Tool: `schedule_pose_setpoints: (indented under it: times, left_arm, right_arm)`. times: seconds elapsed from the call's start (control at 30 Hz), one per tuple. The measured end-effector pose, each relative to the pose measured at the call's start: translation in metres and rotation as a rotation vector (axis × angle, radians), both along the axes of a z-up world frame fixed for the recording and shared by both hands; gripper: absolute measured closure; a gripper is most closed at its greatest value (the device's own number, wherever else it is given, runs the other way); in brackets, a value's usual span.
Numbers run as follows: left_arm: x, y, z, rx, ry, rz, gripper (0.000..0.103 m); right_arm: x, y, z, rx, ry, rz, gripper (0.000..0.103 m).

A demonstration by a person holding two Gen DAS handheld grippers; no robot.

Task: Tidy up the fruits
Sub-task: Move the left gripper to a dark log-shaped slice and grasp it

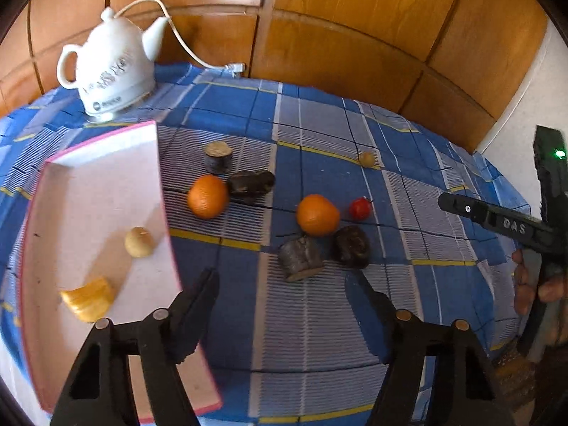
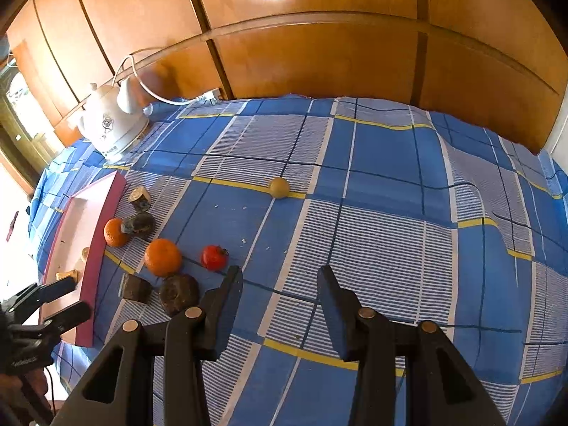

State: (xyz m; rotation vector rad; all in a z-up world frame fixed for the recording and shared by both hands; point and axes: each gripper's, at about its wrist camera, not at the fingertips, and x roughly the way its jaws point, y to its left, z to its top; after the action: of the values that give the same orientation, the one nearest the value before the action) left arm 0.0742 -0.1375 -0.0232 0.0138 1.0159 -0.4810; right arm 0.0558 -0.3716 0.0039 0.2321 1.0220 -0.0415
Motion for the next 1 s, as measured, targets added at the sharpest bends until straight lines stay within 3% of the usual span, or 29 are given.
schedule_pose_setpoints:
  times: [0.17,0.43,0.53,0.6,0.73,0.83,1.0]
  left_arm:
    - [0.01,-0.007,-0.004,-0.005,0.017,0.005,0.031]
    - [0.027,-0.031,-0.022,0.052,0.041,-0.023,0.04]
    - [0.035,-0.038,-0.036,0.088,0.059,-0.015,0.058]
    - [0.039,-0.041,-0.049,0.082,0.1,-0.009,0.064]
    - [0.027,-0.046,-0.054,0.107,0.023,-0.021,0.065]
    - [0.015,-0.038,-0.055,0.056,-0.004,0.001,0.065]
    - [-0.005,-0.034,-0.064,0.044,-0.118,0.003,0.065]
  right_arm:
    - [0.002,0.002,0.0,0.003,0.003,0.011,0.059]
    - [0.002,0.008,-0.001,0.002,0.008,0.034,0.059]
    - [0.003,0.008,-0.001,0.0,0.012,0.036,0.059]
    - [0.003,0.009,-0.001,-0.002,0.013,0.04,0.059]
    - [0.003,0.011,-0.002,-0.006,0.01,0.048,0.059]
    - [0.003,0.013,-0.002,0.024,0.007,0.065,0.059]
    - [0.004,0.022,-0.006,0.043,0.021,0.105,0.059]
